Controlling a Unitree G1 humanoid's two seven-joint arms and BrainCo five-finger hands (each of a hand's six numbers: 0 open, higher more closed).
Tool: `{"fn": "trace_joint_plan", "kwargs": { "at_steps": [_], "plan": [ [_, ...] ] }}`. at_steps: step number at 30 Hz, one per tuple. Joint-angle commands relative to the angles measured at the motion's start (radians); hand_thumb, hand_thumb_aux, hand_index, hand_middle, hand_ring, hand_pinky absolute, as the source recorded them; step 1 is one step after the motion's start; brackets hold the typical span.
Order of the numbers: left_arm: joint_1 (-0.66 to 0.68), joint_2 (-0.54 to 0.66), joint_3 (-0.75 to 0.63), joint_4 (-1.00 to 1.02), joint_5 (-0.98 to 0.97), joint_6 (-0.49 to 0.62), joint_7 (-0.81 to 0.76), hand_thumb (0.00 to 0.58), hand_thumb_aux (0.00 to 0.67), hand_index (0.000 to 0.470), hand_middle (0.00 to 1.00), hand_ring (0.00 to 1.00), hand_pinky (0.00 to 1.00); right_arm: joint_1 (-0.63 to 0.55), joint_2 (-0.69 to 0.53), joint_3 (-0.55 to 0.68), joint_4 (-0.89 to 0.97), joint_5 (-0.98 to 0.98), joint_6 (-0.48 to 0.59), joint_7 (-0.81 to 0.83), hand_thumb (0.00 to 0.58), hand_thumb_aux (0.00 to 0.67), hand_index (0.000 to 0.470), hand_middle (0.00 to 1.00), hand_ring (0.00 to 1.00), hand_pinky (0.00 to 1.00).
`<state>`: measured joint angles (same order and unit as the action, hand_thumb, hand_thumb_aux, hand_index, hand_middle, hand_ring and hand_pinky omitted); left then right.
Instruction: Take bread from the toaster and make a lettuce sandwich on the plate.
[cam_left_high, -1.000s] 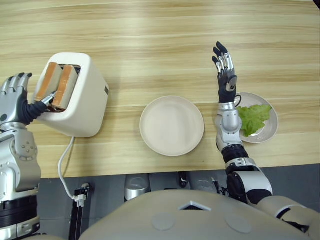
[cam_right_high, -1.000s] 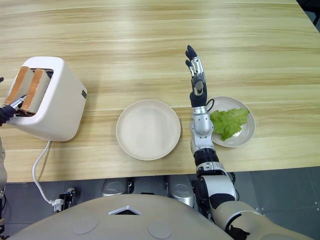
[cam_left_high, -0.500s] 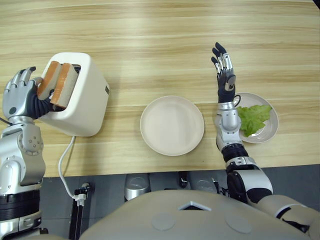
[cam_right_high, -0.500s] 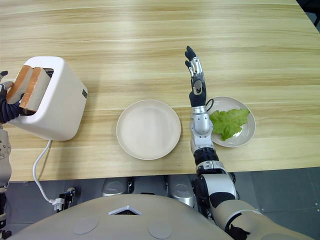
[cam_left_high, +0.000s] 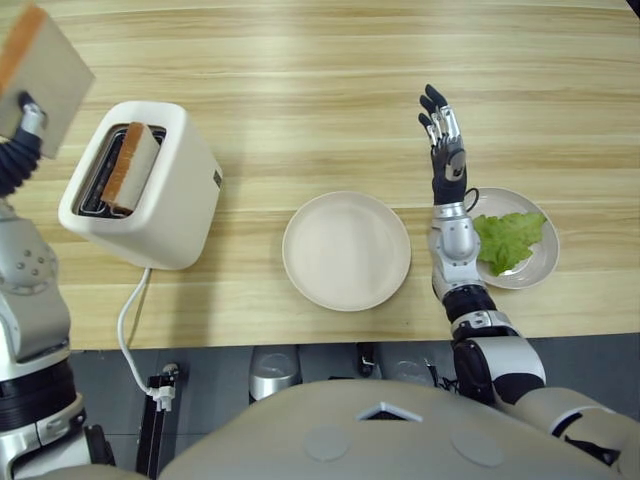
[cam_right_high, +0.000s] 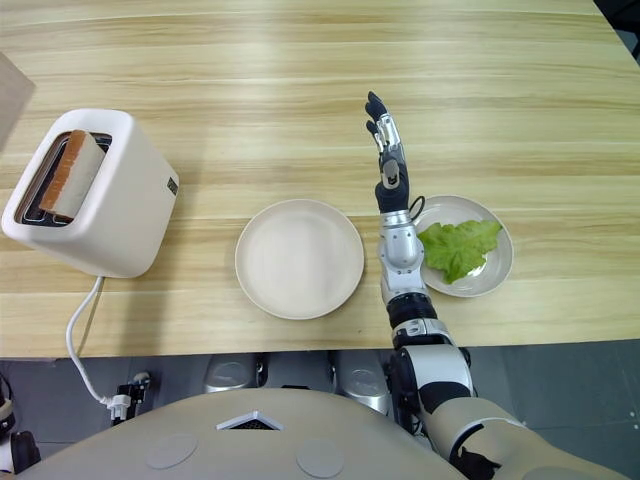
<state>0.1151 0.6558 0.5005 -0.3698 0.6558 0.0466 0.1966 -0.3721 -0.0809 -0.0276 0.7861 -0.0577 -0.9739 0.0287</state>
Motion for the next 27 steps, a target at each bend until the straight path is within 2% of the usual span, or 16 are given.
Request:
{"fn": "trace_joint_plan", "kwargs": {
  "at_steps": [1,7,13,21,24,27],
  "plan": [
    [-0.051,0.031,0.043,-0.064,-0.095,-0.012,-0.083,0.580,0.670,0.460,1.00,1.00,1.00,-0.008,0.000,-0.013,0.014,0.004,-0.004,-0.013,0.000,0.000,0.000,0.00,0.00,0.00],
    [-0.277,0.070,-0.054,-0.172,-0.359,0.044,-0.310,0.580,0.670,0.460,1.00,1.00,1.00,-0.028,-0.029,-0.071,-0.024,0.025,-0.018,-0.064,0.000,0.000,0.000,0.00,0.00,0.00],
    [-0.445,-0.023,-0.367,-0.089,-0.640,0.168,-0.606,0.580,0.670,0.460,1.00,1.00,1.00,-0.090,-0.102,-0.135,-0.017,0.018,-0.028,-0.110,0.000,0.000,0.000,0.00,0.00,0.00],
    [-0.426,-0.180,-0.645,0.115,-0.779,0.236,-0.832,0.580,0.670,0.460,1.00,1.00,1.00,-0.124,-0.195,-0.196,0.026,-0.007,-0.043,-0.176,0.000,0.000,0.000,0.00,0.00,0.00],
    [-0.377,-0.212,-0.749,0.190,-0.729,0.194,-0.862,0.580,0.670,0.460,1.00,1.00,1.00,-0.119,-0.207,-0.190,0.032,-0.025,-0.047,-0.181,0.000,0.000,0.000,0.00,0.00,0.00],
    [-0.353,-0.194,-0.851,0.263,-0.623,0.103,-0.871,0.580,0.670,0.460,1.00,1.00,1.00,-0.109,-0.220,-0.191,0.030,-0.030,-0.049,-0.179,0.000,0.000,0.000,0.00,0.00,0.00]
  ]
}}
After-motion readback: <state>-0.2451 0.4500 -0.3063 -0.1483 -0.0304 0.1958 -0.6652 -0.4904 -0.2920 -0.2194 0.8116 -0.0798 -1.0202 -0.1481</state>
